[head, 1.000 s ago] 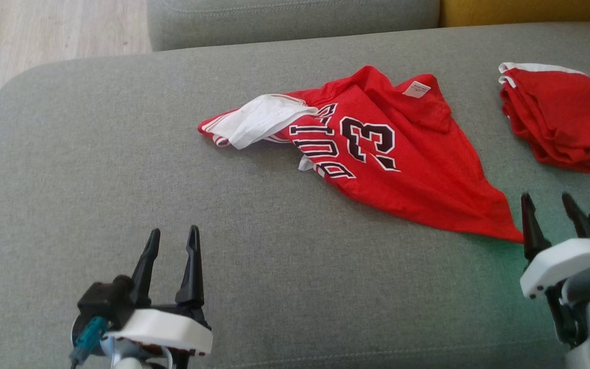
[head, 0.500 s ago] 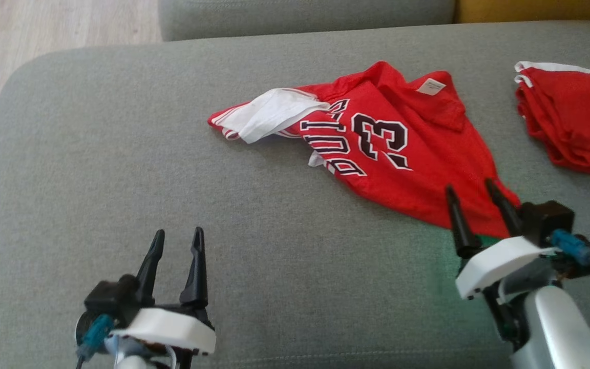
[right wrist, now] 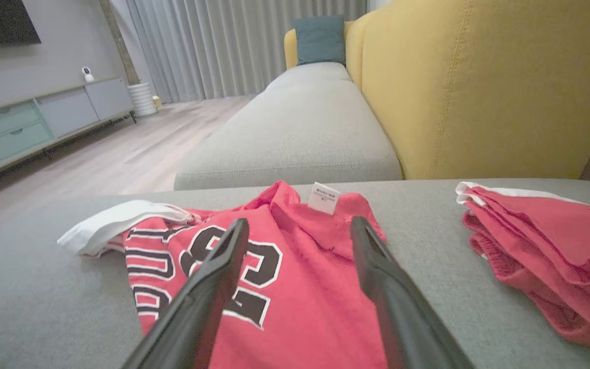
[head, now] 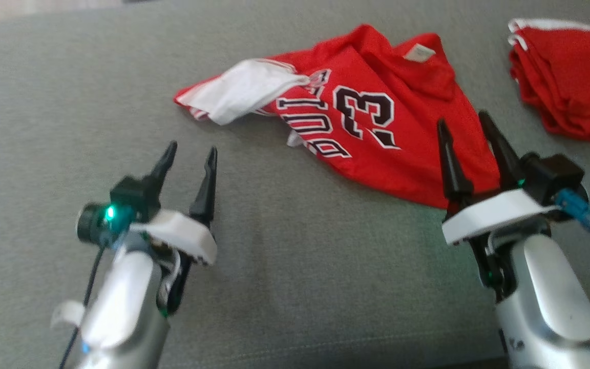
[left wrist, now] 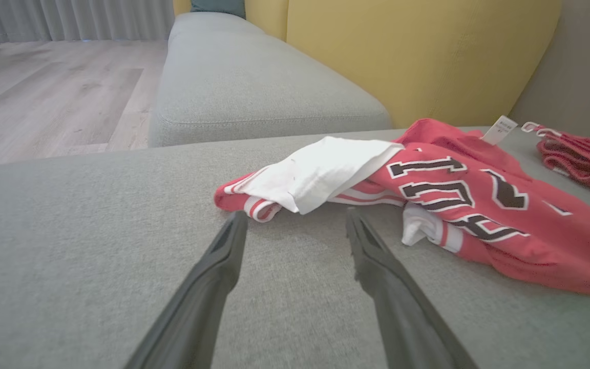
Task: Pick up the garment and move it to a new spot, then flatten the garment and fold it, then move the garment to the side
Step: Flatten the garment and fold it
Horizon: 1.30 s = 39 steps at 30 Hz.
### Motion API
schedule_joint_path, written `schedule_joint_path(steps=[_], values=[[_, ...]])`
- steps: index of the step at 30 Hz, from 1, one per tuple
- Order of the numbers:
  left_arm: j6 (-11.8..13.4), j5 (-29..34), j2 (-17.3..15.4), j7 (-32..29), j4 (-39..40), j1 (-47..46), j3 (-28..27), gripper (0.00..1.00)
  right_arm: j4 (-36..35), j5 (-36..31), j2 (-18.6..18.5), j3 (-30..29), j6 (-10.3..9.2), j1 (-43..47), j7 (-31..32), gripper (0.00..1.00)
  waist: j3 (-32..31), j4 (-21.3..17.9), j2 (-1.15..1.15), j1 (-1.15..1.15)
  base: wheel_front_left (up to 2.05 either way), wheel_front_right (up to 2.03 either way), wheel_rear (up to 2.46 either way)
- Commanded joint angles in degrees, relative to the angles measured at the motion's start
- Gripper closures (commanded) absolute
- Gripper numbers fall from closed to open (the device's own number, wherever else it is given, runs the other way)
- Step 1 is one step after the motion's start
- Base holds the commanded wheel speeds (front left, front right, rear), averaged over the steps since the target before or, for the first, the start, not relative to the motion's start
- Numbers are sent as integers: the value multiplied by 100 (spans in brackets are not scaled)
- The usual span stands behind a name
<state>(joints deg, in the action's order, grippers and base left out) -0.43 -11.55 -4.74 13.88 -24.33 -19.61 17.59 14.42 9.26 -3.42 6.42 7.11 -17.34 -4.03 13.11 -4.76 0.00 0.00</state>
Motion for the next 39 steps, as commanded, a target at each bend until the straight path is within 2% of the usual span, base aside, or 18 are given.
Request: schedule_joint_path(steps=[1,10,16,17,18,19,25,33,39], values=[[-12,78,-135,27,-48,-373,-164,0,-193,146,51,160,37,-275,-139,0,283,-232,0,0,0,0,0],[68,455,-313,94,-1021,-1421,-50,0,-204,451,53,246,37,-703,-554,0,766,-417,0,0,0,0,0],[123,597,-314,109,-1188,-1782,15,0,-175,512,54,292,37,-775,-670,0,879,-425,0,0,0,0,0],[126,611,-308,109,-1135,-1812,18,29,-163,519,54,292,37,-785,-684,0,885,-425,0,0,0,0,0],[127,613,-300,110,-1050,-1827,10,80,-151,525,54,292,37,-792,-698,0,885,-427,0,0,0,0,0],[126,616,-295,110,-939,-1825,0,100,-141,533,54,293,37,-796,-713,0,881,-428,0,0,0,0,0],[151,665,-248,111,42,-1592,-65,100,-77,554,54,238,37,-750,-777,0,766,-383,0,0,0,0,0],[210,828,-94,111,1822,-1351,-38,100,-88,541,54,85,37,-620,-793,0,632,-320,0,0,0,0,0],[142,995,-88,111,2282,-1565,78,100,-137,572,54,131,37,-624,-772,0,699,-435,0,0,0,0,0]])
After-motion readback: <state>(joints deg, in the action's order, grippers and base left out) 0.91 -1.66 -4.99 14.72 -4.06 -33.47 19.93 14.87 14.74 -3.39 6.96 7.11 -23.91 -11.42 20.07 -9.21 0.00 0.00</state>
